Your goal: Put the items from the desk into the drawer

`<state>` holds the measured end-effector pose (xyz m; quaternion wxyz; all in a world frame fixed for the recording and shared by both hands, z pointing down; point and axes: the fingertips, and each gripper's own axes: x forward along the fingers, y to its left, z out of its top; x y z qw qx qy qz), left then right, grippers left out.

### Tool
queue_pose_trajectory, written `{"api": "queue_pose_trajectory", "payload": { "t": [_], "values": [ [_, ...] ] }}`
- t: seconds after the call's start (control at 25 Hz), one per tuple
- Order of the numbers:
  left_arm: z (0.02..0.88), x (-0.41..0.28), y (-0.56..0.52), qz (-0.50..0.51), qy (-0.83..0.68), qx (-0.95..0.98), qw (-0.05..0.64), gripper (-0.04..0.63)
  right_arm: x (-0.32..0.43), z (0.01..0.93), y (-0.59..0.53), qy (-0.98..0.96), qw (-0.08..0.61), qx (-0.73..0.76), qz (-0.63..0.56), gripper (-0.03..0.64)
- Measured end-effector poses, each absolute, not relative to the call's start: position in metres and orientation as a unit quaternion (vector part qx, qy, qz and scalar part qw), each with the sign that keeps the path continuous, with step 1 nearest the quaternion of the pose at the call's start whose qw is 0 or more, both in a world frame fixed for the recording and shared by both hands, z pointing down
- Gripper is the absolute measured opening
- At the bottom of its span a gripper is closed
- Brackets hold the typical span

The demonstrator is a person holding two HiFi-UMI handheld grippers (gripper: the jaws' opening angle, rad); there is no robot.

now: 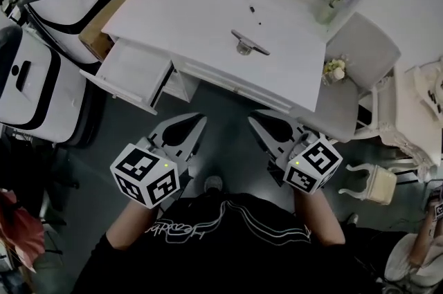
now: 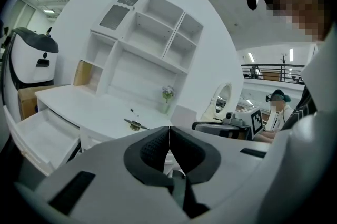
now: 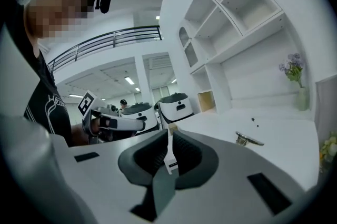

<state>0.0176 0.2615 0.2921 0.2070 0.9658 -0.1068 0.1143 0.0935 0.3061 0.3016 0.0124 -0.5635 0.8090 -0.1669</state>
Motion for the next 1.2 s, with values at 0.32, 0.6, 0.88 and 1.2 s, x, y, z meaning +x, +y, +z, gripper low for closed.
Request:
{"api": "queue_pose_trajectory", "payload": {
  "t": [0.32,0.6,0.88,1.2],
  "values": [
    [0.306,0.057,0.202,0.116,-0.109,0.962,0.22,0.021,0.162,0.332,0.248,0.78,-0.062,-0.603,-0.157,0.055],
    [0.328,0.108,0.142,0.129,-0.13,0.951,0.248,0.021,0.231,0.36,0.175,0.781,-0.075,-0.596,-0.171,0.056],
    [0.345,0.146,0.078,0.139,-0.161,0.941,0.265,0.021,0.286,0.418,0.103,0.778,-0.196,-0.576,-0.158,0.174],
    [0.365,0.158,0.037,0.153,-0.196,0.926,0.283,0.021,0.303,0.476,0.054,0.773,-0.296,-0.546,-0.129,0.178]
  ]
}}
